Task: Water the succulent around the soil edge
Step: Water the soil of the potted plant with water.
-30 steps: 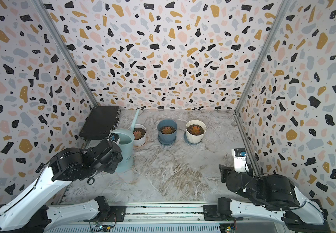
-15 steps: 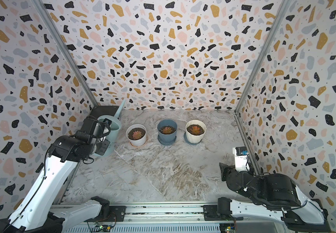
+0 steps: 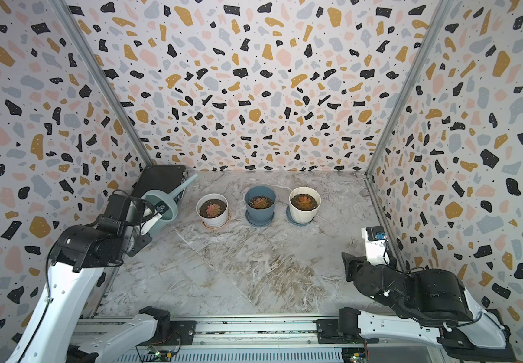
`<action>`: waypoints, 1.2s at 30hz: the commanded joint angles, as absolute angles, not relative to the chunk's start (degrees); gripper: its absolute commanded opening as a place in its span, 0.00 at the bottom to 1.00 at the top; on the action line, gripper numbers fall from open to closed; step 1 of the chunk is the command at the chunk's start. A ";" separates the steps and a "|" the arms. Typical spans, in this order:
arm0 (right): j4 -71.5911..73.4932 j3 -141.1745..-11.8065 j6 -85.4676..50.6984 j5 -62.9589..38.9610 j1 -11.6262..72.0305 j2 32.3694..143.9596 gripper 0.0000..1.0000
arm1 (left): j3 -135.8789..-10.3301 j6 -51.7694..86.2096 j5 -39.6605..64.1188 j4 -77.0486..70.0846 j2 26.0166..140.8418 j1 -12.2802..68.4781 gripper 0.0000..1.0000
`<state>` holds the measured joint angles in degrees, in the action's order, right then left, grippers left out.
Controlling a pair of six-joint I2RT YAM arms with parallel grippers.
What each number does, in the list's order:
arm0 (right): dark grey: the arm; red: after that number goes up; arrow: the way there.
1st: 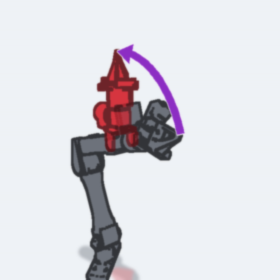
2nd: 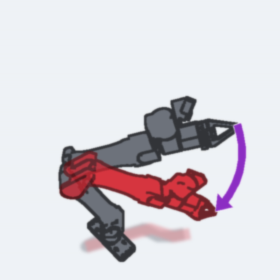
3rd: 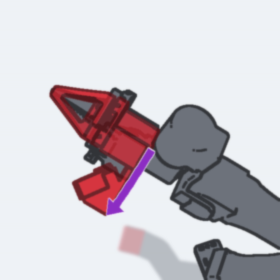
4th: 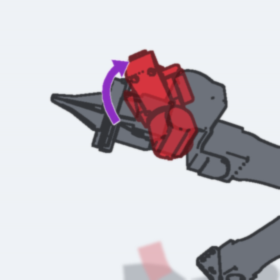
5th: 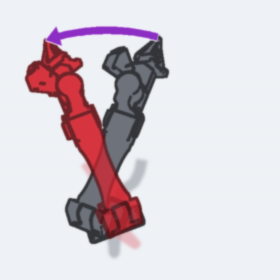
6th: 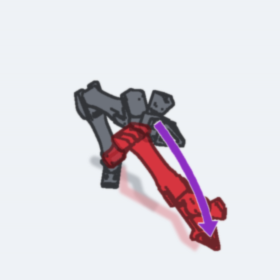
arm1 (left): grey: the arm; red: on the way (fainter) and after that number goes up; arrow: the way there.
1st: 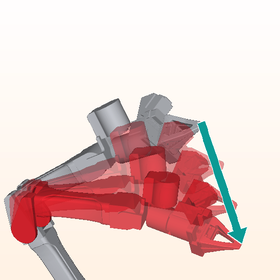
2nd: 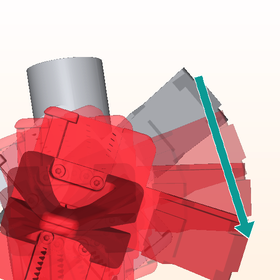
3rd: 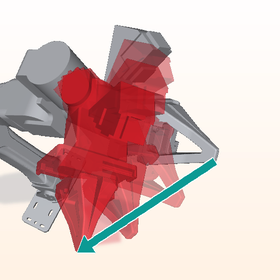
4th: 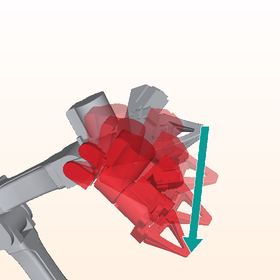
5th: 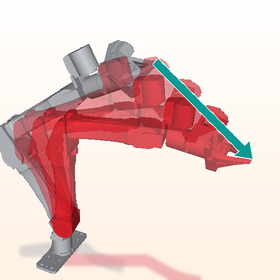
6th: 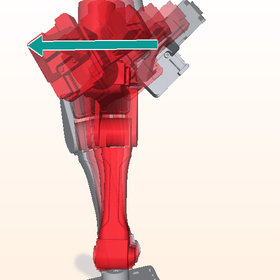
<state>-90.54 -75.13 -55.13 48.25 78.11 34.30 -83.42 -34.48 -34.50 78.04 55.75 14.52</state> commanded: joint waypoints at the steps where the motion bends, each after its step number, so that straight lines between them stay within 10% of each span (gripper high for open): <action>1: -103.43 -75.27 -54.14 48.27 77.95 32.91 0.78 | -85.81 -39.33 -39.38 80.56 53.58 13.80 0.00; 36: -103.44 -73.47 -53.81 47.77 77.94 31.73 0.85 | -84.78 -49.97 -30.87 82.41 55.29 16.30 0.00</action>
